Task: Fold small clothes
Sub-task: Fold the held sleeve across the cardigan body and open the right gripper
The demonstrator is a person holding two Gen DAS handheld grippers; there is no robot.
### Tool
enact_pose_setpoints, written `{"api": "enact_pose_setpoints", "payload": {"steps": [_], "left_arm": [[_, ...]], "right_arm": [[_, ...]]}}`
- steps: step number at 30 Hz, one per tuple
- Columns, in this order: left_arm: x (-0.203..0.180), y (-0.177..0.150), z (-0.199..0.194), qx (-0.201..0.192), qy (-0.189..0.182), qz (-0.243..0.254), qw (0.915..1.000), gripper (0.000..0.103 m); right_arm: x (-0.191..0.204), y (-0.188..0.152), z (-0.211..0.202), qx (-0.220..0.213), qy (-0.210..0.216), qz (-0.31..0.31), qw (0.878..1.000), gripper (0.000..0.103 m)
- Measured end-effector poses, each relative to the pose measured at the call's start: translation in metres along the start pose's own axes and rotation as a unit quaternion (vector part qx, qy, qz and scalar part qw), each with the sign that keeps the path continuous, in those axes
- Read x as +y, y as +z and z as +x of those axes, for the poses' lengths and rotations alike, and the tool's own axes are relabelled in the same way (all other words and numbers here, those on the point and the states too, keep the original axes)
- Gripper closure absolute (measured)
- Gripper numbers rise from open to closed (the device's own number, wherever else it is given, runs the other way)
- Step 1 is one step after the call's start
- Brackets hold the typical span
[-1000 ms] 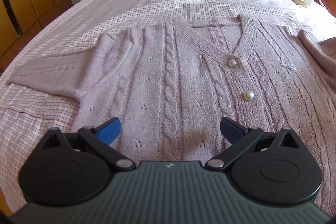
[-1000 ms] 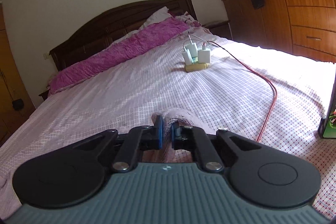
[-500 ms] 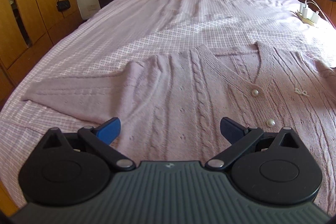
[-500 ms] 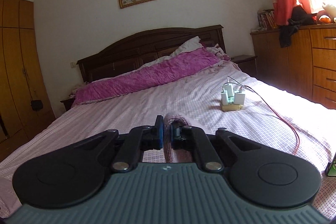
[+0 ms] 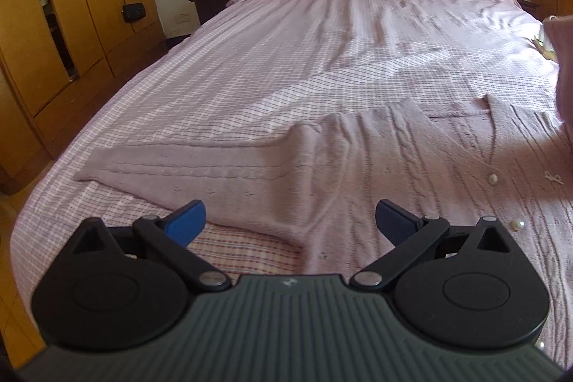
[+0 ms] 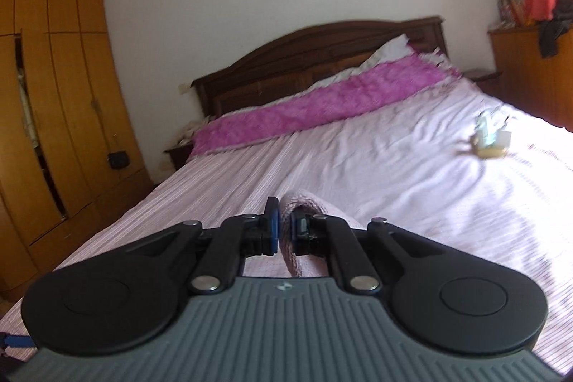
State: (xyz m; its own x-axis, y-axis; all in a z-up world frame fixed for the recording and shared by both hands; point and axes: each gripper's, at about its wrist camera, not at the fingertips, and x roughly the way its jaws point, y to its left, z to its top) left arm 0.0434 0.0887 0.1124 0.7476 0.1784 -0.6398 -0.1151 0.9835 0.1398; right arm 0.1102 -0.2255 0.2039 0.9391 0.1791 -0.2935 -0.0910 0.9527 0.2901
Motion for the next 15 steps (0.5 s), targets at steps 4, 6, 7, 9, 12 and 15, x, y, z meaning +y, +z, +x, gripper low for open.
{"api": "enact_pose_setpoints", "payload": {"steps": [4,6,7,9,12,15], "left_arm": [[0.013,-0.004,0.006,0.005,0.0,-0.007,1.0,0.0],[0.017,-0.006,0.009,0.006,-0.002,-0.005,1.0,0.0],[0.018,-0.007,0.011,0.005,-0.002,-0.003,1.0,0.0],[0.019,-0.008,0.015,0.004,0.0,0.004,1.0,0.0],[0.02,-0.007,0.02,0.004,-0.001,0.005,1.0,0.0],[0.017,-0.006,0.026,0.005,-0.014,-0.002,0.9999,0.0]], "right_arm": [[0.035,-0.047,0.034,0.047,0.013,-0.001,0.999,0.096],[0.046,-0.074,0.052,0.073,0.016,0.006,0.997,0.096],[0.05,-0.084,0.059,0.085,0.018,0.009,0.996,0.096],[0.053,-0.105,0.074,0.109,0.021,0.016,0.994,0.096],[0.057,-0.134,0.089,0.143,0.033,0.029,0.989,0.096],[0.056,-0.156,0.105,0.19,0.055,0.046,0.979,0.091]]}}
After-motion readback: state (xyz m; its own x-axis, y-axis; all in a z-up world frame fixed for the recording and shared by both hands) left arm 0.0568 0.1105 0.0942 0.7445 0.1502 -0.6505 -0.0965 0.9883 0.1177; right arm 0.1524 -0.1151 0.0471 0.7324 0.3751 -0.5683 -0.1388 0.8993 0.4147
